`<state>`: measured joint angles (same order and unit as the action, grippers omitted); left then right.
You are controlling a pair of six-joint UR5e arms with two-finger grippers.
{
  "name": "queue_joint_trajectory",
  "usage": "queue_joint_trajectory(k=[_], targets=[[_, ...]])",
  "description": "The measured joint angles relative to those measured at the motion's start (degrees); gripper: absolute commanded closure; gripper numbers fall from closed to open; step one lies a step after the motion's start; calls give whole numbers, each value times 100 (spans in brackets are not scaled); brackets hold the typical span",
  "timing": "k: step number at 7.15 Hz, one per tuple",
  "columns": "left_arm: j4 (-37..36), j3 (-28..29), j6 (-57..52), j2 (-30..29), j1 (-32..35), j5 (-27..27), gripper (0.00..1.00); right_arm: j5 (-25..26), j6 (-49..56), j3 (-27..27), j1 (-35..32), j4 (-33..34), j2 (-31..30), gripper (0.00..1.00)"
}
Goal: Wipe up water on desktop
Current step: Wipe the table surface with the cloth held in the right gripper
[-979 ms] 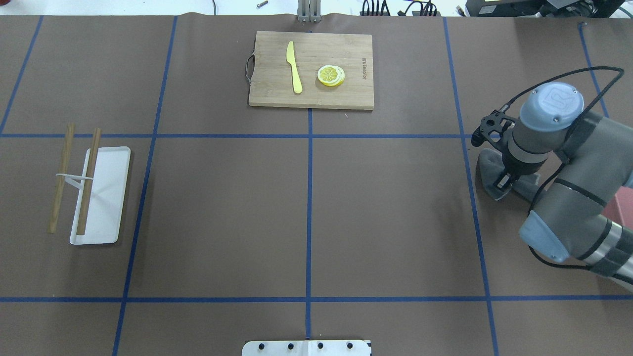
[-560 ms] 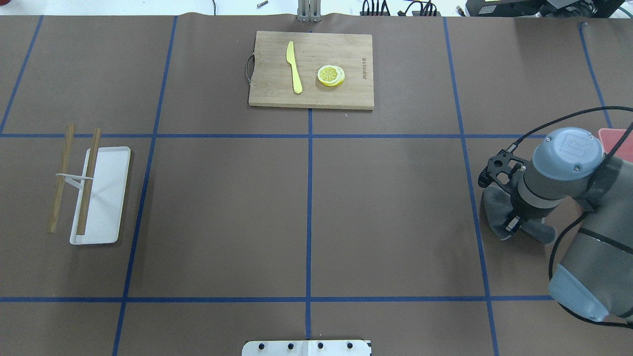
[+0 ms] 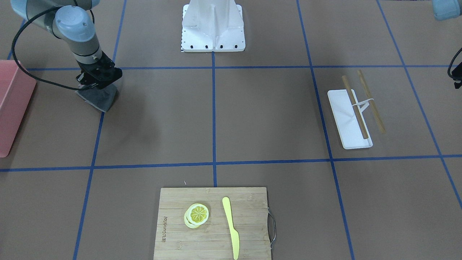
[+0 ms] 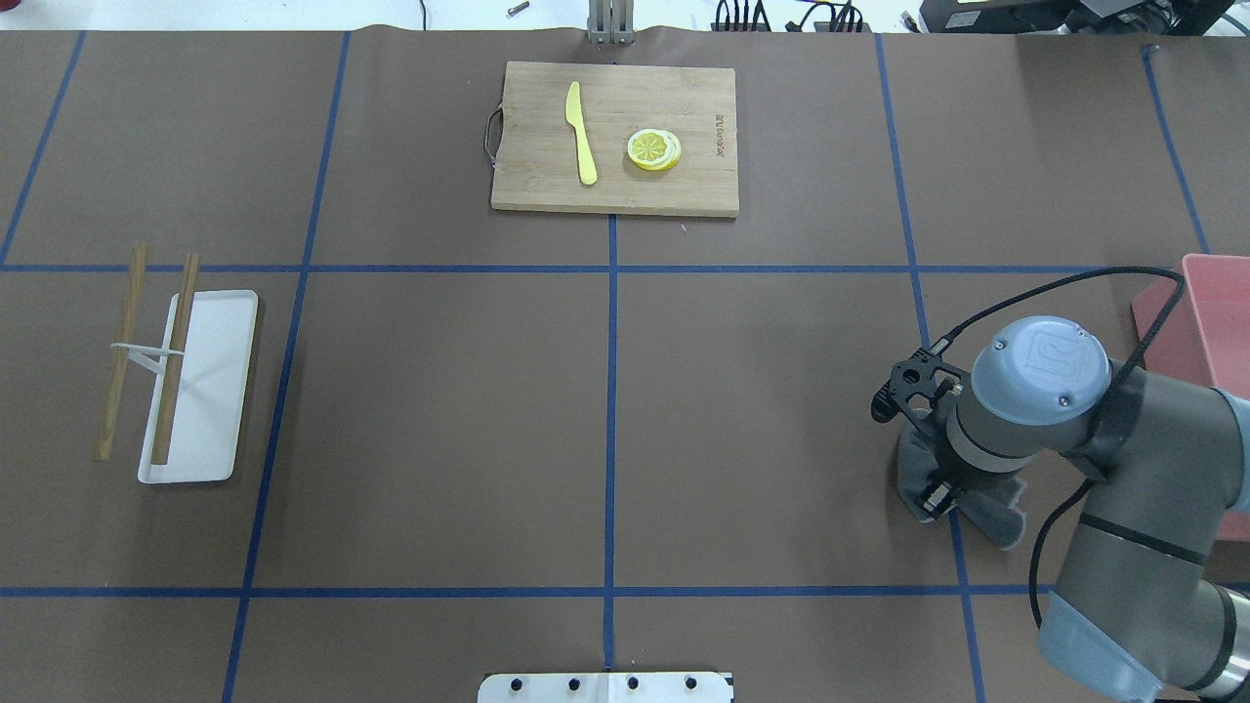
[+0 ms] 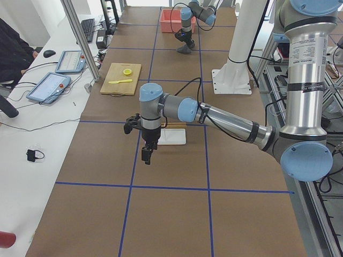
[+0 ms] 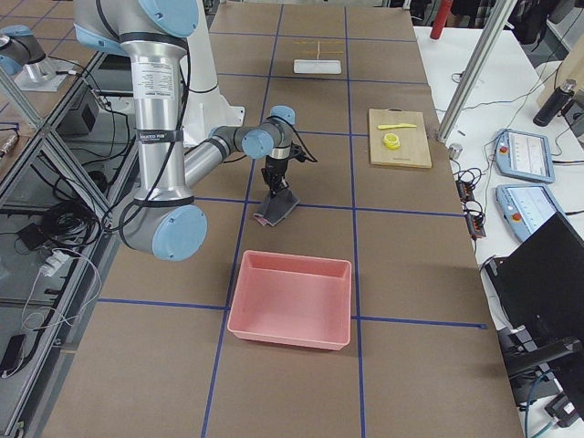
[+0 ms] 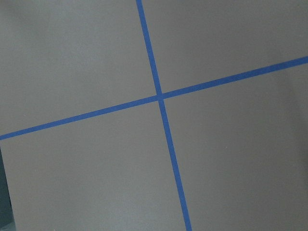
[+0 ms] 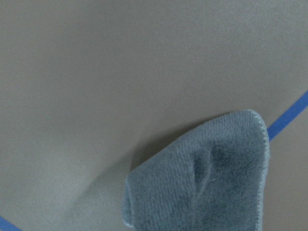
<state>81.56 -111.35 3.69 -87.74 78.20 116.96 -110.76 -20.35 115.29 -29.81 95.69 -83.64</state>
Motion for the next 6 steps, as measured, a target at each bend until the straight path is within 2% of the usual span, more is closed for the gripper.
queue_joint_trajectory(k=[2, 6], targets=[[0, 22, 2, -36, 10, 3, 2, 12, 278, -588, -442, -22, 307, 100], [0, 3, 30, -63, 19, 35, 2, -62, 1655, -1575, -1717, -35, 772, 100]])
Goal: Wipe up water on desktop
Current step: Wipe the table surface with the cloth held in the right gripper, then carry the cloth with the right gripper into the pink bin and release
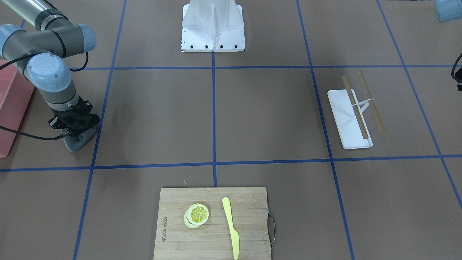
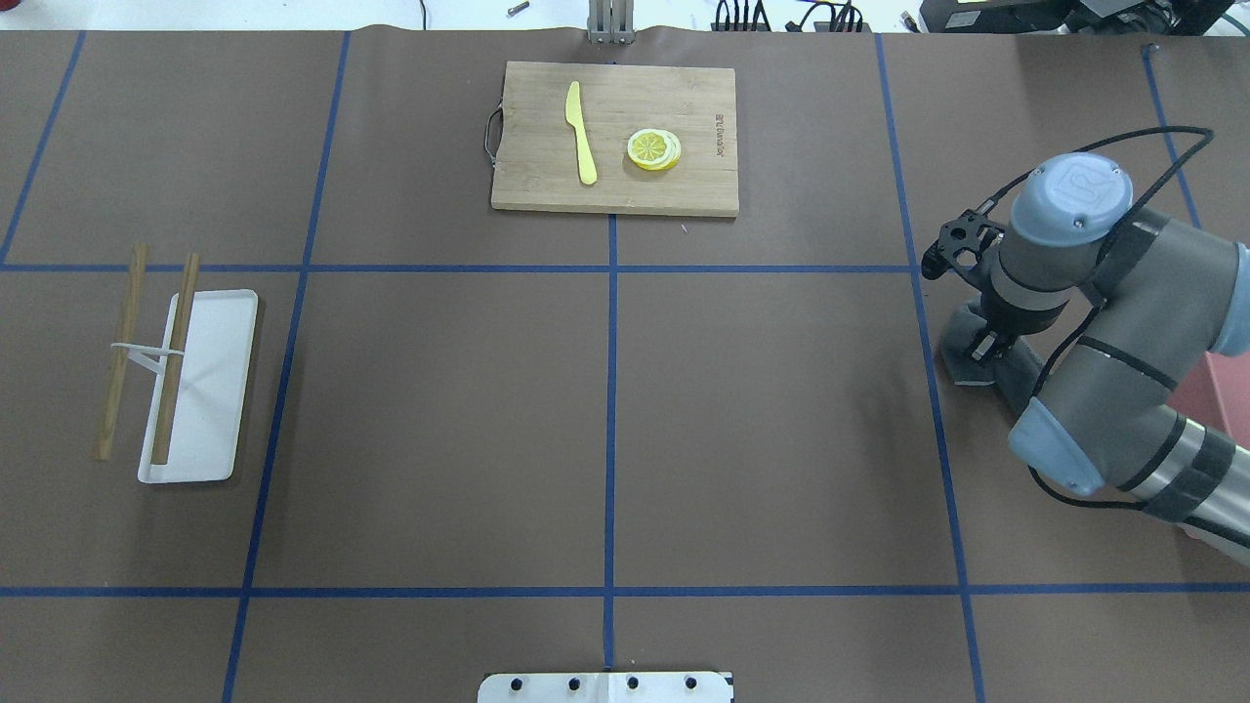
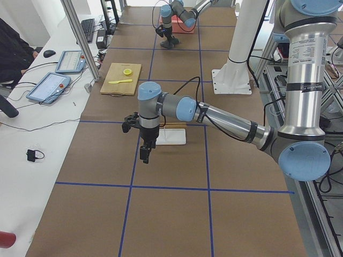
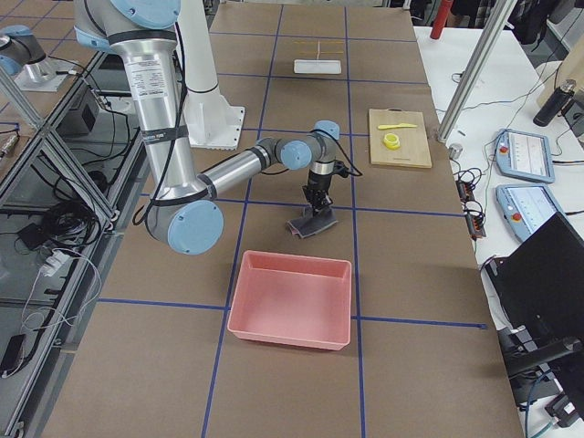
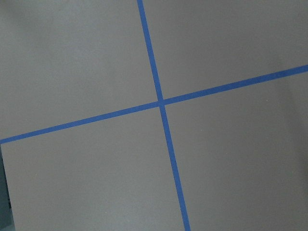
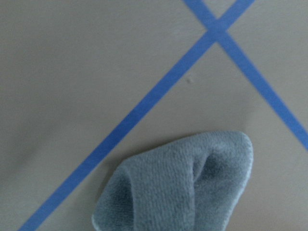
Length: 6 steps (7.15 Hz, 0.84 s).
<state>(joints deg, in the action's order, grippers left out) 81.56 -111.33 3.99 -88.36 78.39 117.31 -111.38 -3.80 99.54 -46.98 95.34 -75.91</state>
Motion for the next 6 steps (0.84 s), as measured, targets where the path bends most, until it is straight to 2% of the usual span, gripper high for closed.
queue_joint_trajectory(k=[2, 4, 6], targets=[[0, 13, -3, 6, 0, 2, 2, -450, 246, -7, -631, 13, 242, 100], [-1, 16, -15, 19, 3, 2, 2, -965, 247, 661, -1316, 192, 277, 100], [-13, 15, -33, 48, 39, 8, 2, -1294, 334, 1316, -2181, 1080, 181, 100]])
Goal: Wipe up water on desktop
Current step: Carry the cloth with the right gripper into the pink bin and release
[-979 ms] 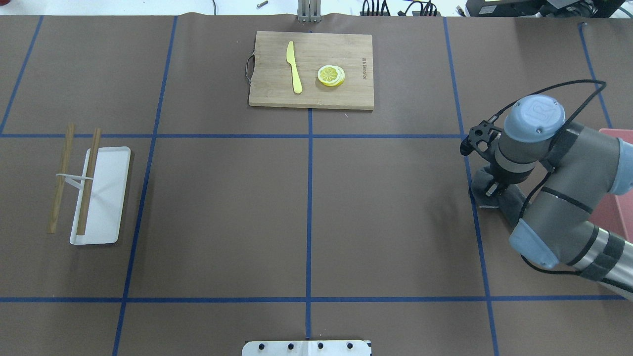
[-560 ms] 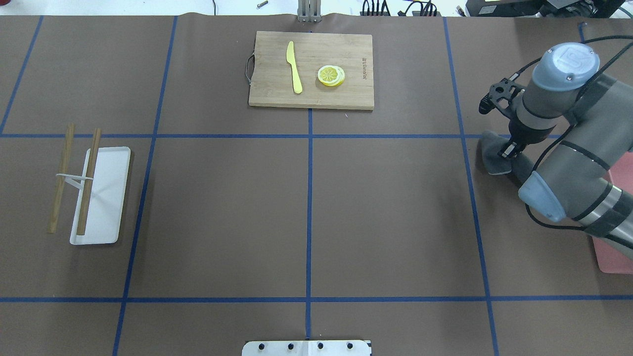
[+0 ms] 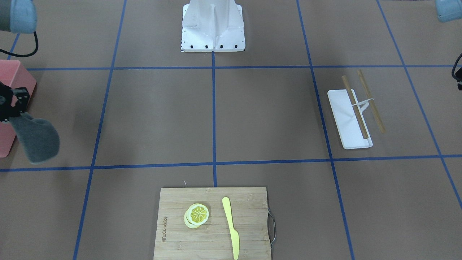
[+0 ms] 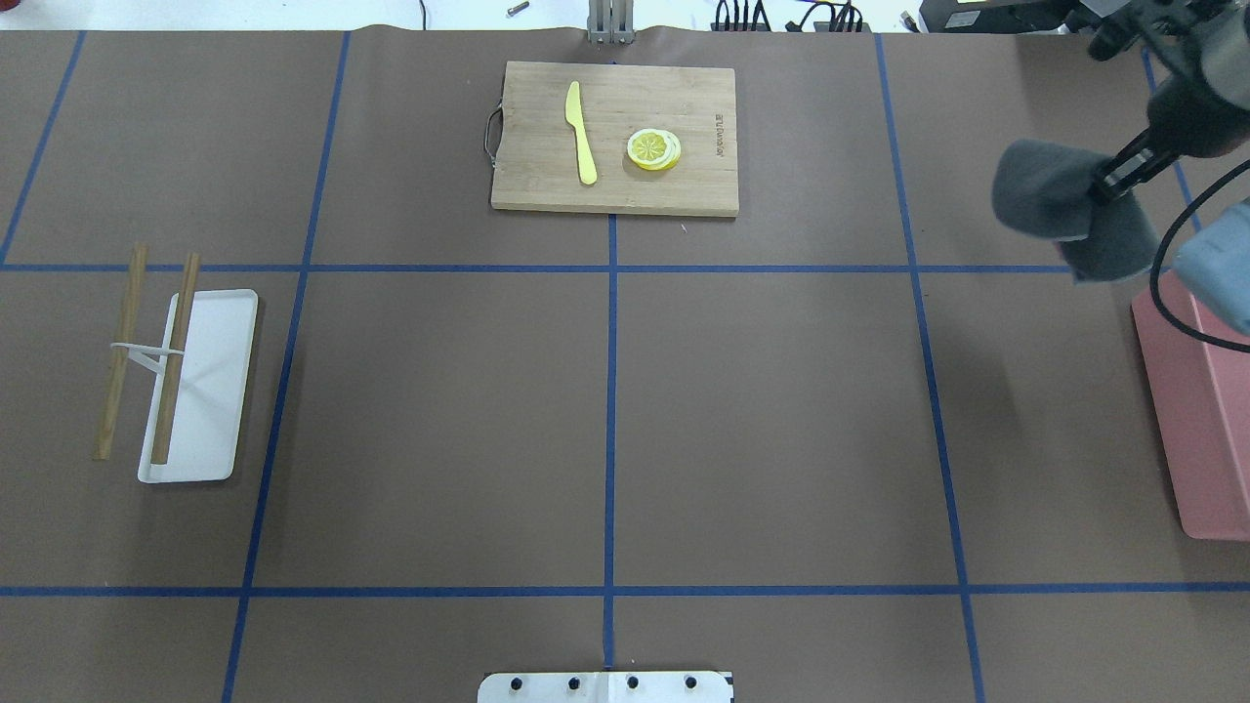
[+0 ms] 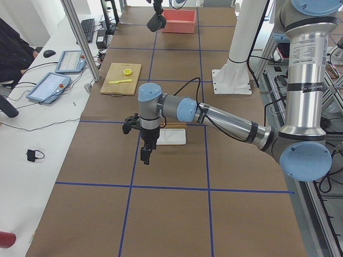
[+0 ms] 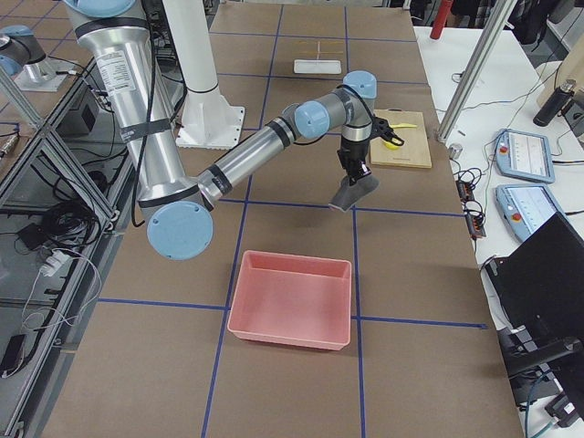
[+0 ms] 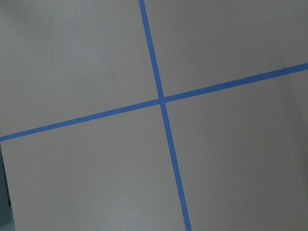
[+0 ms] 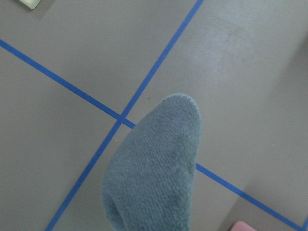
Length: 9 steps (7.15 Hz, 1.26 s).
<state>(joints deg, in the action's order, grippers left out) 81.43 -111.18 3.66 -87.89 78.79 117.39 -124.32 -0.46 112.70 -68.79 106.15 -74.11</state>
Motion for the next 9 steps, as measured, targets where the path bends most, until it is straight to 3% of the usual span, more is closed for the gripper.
queue_joint_trajectory(k=[3, 6, 7, 9], targets=[[5, 217, -7, 110, 202, 342, 2, -390, 1359, 20, -1119, 508, -1118, 100], [19, 478, -221, 177, 333, 539, 2, -514, 1797, -86, -1436, 382, -2387, 100], [21, 512, -251, 194, 336, 545, 2, -514, 1823, -181, -1442, 352, -2501, 1], [22, 537, -259, 200, 339, 548, 2, -517, 1785, -484, -1441, 178, -2351, 0]])
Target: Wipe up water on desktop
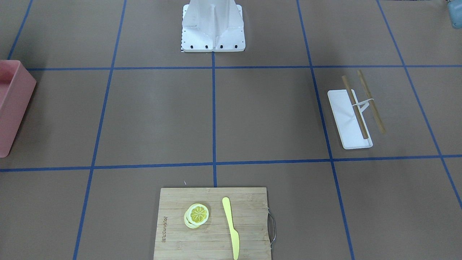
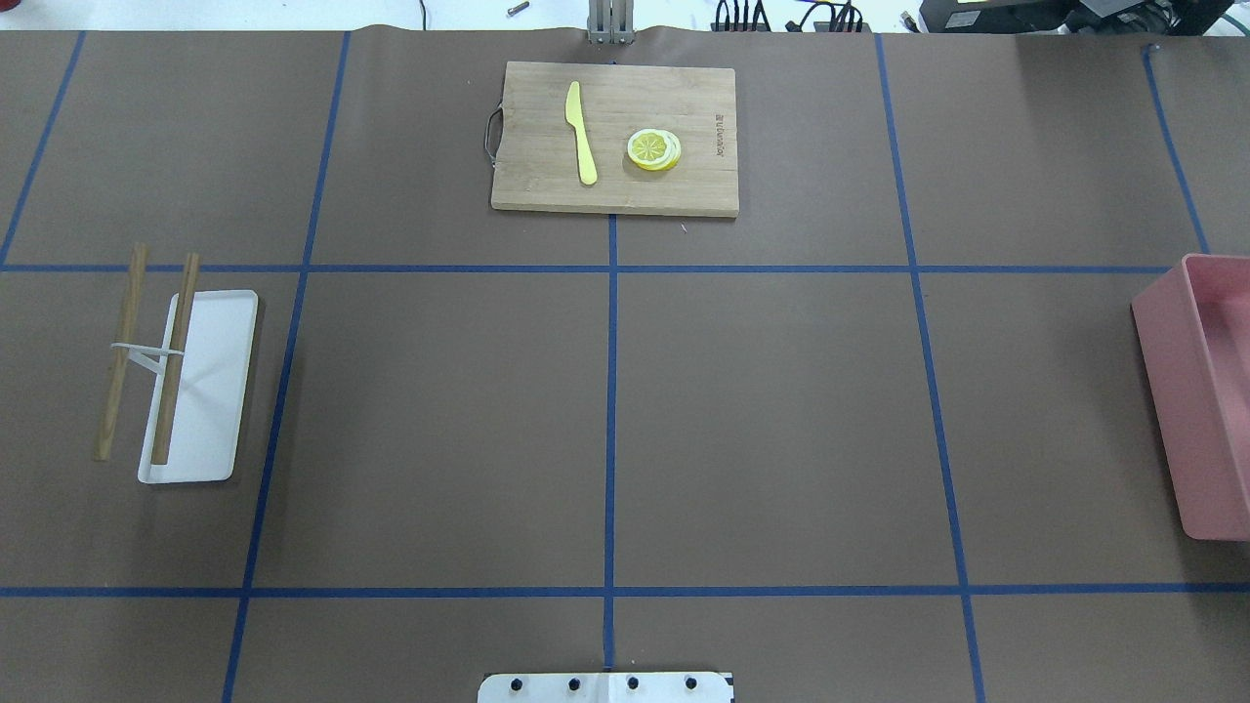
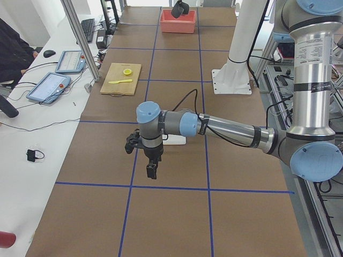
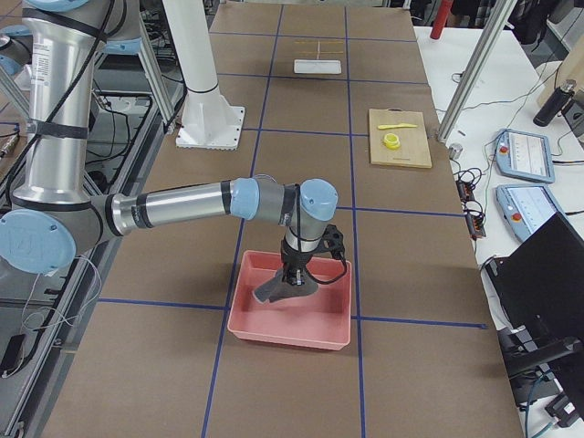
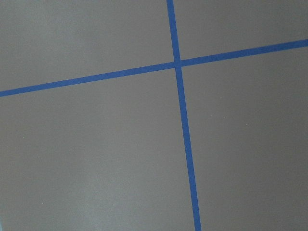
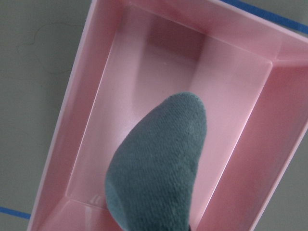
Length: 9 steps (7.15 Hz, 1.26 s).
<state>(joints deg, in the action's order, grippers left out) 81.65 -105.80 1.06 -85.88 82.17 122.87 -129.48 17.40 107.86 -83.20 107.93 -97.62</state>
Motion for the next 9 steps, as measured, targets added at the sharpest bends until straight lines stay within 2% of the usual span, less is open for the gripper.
queue_joint_trajectory(k=[3, 4, 6, 9], targets=[[23, -42, -3, -3, 32, 0, 2, -66, -172, -707, -167, -1184, 151, 0], [48, -31, -86, -4, 120, 0, 2, -169, -616, -911, -272, -1555, 221, 0], [66, 241, -775, 16, 464, 109, 2, -323, -1812, -1164, -338, -1801, 423, 0], [734, 857, -1153, 345, 864, 353, 2, -584, -2128, -1249, -346, -1990, 479, 0]])
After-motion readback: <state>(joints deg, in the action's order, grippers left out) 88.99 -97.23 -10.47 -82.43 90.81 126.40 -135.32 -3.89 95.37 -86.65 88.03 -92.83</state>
